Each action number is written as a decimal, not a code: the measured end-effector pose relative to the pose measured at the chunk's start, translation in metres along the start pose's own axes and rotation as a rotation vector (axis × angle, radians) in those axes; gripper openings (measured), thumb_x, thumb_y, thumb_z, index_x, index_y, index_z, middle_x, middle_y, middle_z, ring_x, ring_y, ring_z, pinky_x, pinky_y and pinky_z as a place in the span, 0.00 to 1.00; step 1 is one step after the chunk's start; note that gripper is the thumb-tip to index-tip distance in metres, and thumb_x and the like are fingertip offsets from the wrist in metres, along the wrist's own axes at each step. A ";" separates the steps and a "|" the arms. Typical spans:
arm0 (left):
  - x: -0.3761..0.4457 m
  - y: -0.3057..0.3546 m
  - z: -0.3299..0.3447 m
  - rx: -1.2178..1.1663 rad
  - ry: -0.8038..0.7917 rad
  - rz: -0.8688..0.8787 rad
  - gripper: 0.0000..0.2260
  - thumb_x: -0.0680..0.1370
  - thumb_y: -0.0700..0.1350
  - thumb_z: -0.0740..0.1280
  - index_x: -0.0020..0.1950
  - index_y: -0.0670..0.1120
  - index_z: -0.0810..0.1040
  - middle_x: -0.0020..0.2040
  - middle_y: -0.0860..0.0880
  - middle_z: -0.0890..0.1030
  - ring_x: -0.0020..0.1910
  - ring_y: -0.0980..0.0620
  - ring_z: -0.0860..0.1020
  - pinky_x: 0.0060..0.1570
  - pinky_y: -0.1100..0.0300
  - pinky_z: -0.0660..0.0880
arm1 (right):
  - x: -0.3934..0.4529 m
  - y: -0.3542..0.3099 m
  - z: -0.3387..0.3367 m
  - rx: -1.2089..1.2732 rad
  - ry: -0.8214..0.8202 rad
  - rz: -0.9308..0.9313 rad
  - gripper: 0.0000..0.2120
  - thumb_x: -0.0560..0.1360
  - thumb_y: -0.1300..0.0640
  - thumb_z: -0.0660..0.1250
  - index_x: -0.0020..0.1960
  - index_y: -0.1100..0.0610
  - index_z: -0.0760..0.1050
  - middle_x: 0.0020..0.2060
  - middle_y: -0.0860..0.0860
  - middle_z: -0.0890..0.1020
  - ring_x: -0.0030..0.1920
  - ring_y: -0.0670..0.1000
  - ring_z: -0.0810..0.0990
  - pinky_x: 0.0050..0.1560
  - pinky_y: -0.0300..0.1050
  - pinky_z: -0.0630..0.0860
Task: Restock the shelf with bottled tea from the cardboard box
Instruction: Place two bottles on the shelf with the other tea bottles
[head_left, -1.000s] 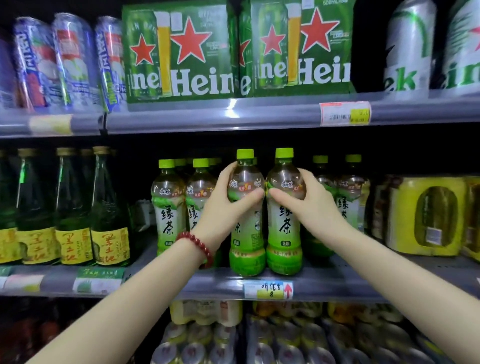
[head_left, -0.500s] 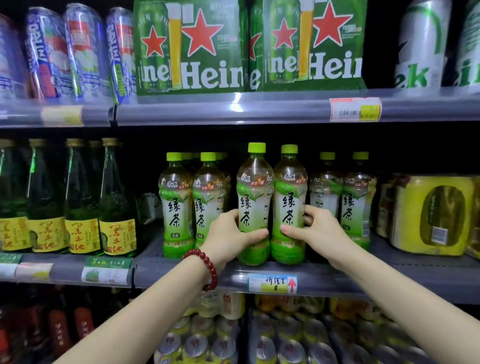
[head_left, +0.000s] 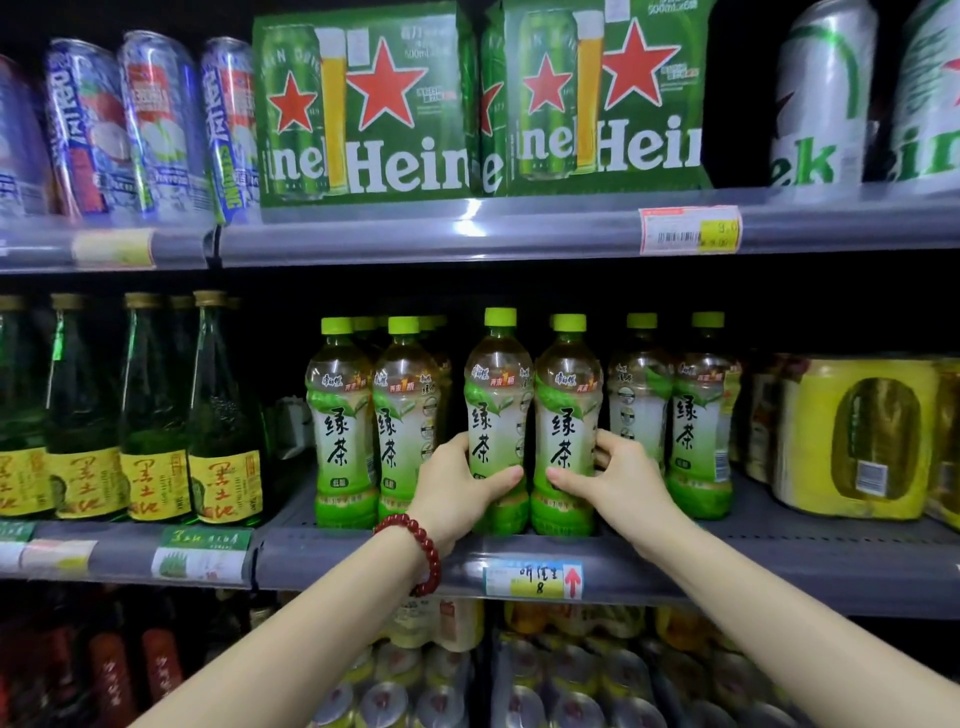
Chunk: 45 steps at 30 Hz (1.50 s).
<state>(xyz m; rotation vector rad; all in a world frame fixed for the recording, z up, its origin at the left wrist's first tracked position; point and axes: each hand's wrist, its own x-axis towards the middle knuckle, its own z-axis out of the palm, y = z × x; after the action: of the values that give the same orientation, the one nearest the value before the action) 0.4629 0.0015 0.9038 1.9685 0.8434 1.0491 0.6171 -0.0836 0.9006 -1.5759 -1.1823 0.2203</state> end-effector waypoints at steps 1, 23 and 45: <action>-0.001 -0.002 0.001 0.010 -0.003 -0.009 0.15 0.72 0.46 0.73 0.57 0.46 0.76 0.52 0.50 0.83 0.50 0.53 0.81 0.53 0.59 0.78 | 0.000 0.003 0.002 -0.015 0.001 -0.002 0.25 0.66 0.52 0.77 0.61 0.56 0.77 0.57 0.48 0.82 0.61 0.48 0.77 0.65 0.51 0.74; -0.016 0.004 0.004 0.223 -0.014 -0.108 0.34 0.76 0.54 0.66 0.75 0.42 0.55 0.66 0.40 0.73 0.56 0.46 0.75 0.54 0.56 0.71 | -0.015 -0.013 0.008 -0.200 0.026 0.077 0.40 0.68 0.44 0.74 0.72 0.63 0.65 0.69 0.57 0.74 0.69 0.56 0.72 0.66 0.47 0.68; -0.074 -0.060 -0.104 0.444 -0.019 0.089 0.14 0.71 0.43 0.70 0.57 0.43 0.81 0.55 0.45 0.82 0.56 0.49 0.78 0.55 0.61 0.72 | -0.084 -0.067 0.115 -0.628 -0.138 -0.009 0.25 0.66 0.52 0.76 0.60 0.57 0.74 0.54 0.57 0.81 0.53 0.57 0.79 0.53 0.50 0.77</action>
<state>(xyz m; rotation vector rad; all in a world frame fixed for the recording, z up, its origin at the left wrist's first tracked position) 0.3268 0.0035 0.8661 2.3987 1.0568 0.9490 0.4620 -0.0813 0.8763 -2.1216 -1.4535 -0.0620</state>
